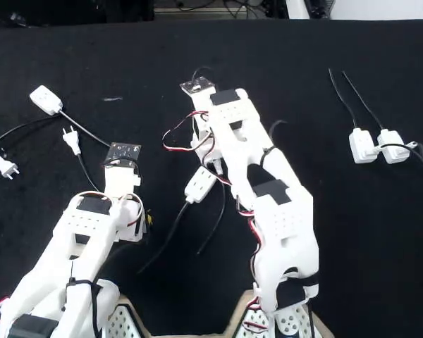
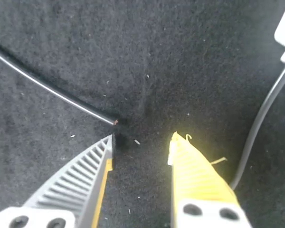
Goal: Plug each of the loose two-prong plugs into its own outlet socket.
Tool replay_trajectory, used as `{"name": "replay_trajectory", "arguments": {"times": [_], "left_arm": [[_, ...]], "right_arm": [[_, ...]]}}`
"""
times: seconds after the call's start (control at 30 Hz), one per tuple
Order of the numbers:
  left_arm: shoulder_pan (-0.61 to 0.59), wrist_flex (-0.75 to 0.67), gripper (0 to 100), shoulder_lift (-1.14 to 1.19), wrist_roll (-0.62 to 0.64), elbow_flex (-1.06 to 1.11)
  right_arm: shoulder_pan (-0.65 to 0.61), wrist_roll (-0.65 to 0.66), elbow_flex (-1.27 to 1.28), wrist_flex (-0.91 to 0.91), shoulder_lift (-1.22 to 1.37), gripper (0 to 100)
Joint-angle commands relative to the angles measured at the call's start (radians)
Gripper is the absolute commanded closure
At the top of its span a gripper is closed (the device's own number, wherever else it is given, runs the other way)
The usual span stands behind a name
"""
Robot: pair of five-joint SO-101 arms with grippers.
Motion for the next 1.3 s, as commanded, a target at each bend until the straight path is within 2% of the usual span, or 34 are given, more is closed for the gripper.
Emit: {"name": "replay_trajectory", "arguments": {"times": [0.0, 0.03, 0.3, 0.5, 0.7, 1.03, 1.27], "left_arm": [[-0.007, -0.003, 80, -0.025, 0.002, -0.007], [-0.007, -0.003, 80, -0.025, 0.002, -0.007], [-0.007, -0.003, 80, -0.025, 0.002, -0.007], [-0.007, -0.003, 80, -0.025, 0.002, -0.007], [-0.007, -0.003, 80, -0.025, 0.002, -0.007], [-0.001, -0.003, 80, -0.026, 0.002, -0.007], [-0.005, -0.003, 80, -0.026, 0.002, -0.007]], "right_arm": [[0.066, 0.0, -0.007, -0.012, -0.024, 95.2], [0.078, 0.0, -0.004, -0.012, -0.03, 99.3], [0.13, 0.003, 0.002, 0.035, -0.068, 97.9], [0.12, 0.044, 0.004, 0.08, -0.088, 85.7], [0.121, 0.071, 0.09, 0.071, -0.157, 89.3], [0.121, 0.066, 0.278, -0.124, -0.223, 89.5], [0.123, 0.063, 0.305, -0.204, -0.228, 89.7]]}}
